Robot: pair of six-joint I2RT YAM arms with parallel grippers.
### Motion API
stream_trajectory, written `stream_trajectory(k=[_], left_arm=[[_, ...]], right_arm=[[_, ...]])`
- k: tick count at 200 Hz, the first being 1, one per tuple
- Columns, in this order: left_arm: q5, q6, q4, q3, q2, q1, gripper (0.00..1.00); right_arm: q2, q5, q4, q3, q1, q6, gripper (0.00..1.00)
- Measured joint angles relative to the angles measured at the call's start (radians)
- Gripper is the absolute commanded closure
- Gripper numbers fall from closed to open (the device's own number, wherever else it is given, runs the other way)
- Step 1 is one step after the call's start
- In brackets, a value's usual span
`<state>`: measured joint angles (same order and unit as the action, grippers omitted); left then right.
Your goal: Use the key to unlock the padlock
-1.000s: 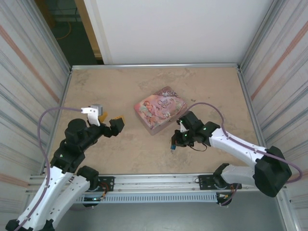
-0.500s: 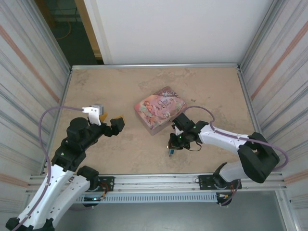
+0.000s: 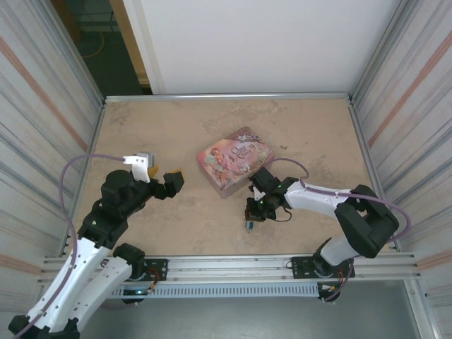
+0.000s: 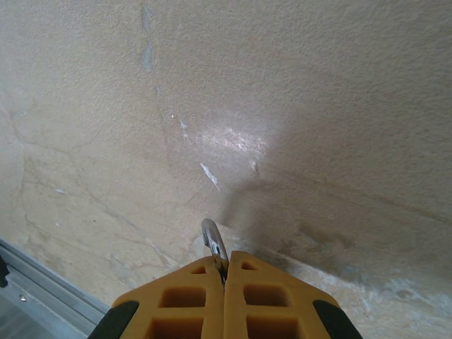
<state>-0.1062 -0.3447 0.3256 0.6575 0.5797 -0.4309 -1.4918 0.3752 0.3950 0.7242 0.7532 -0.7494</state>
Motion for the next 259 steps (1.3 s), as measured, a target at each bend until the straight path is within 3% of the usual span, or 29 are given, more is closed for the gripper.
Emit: stream_trajectory(k=[25,55,122,220,259], left_arm=[[0.0,0.0,0.0,0.0,0.01,0.0,0.01],[0.0,0.0,0.0,0.0,0.012,0.0,0.01],[0.001,0.0,0.0,0.0,0.024,0.0,0.01],[0.031,0.0,0.008,0.006,0.035,0.0,0.01],[0.057,0.0,0.015,0.008,0.037,0.016,0.01]], right_arm=[[-0.014,0.015,-0.011,0.002,0.0,0.0,1.0],[-0.024,0.019,-0.014,0.006,0.0,0.0,0.91],[-0.024,0.005,-0.014,0.007,0.0,0.003,0.83],[0.114,-0.073,0.003,0.004,-0.019,0.003,0.41],[0.223,-0.11,0.042,-0.001,-0.072,0.026,0.32]])
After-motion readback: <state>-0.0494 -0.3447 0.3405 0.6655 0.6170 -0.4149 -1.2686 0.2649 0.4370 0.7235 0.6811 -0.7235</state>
